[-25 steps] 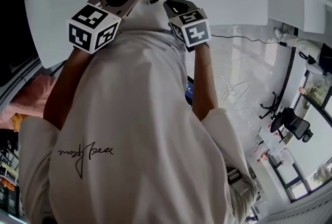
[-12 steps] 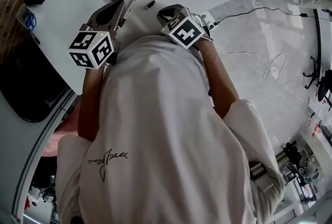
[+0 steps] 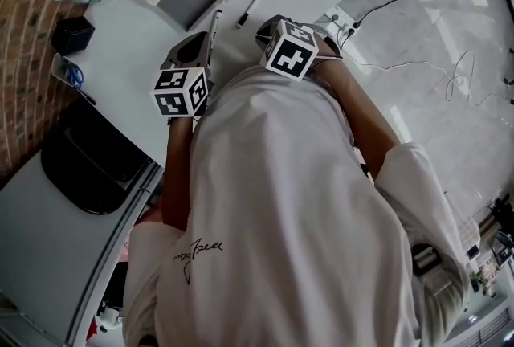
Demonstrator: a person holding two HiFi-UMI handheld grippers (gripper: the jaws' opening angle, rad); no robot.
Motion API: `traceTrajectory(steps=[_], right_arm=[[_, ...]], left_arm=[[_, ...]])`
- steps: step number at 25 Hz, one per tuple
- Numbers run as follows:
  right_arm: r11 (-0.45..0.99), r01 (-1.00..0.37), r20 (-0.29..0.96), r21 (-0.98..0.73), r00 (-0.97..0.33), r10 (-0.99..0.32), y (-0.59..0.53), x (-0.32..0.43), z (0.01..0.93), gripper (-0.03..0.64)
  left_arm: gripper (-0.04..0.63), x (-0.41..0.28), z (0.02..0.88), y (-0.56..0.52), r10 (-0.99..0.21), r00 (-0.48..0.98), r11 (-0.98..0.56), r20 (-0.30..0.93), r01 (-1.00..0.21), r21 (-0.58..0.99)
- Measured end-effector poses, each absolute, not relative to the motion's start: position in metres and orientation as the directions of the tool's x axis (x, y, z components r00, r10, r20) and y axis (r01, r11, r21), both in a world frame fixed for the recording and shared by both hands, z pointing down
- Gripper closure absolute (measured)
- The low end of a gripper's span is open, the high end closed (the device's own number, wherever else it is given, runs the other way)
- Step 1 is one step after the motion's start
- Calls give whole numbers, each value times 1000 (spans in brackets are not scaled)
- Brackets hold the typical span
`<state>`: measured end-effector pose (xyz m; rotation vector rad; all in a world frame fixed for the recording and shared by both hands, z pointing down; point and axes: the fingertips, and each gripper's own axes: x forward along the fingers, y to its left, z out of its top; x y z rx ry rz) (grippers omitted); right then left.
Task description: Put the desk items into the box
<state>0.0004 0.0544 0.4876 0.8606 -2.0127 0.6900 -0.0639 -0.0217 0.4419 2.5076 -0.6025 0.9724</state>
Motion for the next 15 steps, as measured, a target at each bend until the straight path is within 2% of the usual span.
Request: traceTrajectory(steps=[10, 12, 15], right_arm=[[593, -787, 856, -169, -416, -308, 55, 7, 494, 577], [594, -790, 864, -151, -397, -309, 54, 8, 496, 577], [586, -799, 873, -133, -375, -313, 53, 14, 498, 577]], left_arm=[[585, -63, 482, -25, -202, 629, -813, 751, -535, 229], [464, -64, 491, -27, -194, 620, -806, 761, -542, 236], [445, -63, 502, -28, -179, 604, -808, 777, -541, 235]])
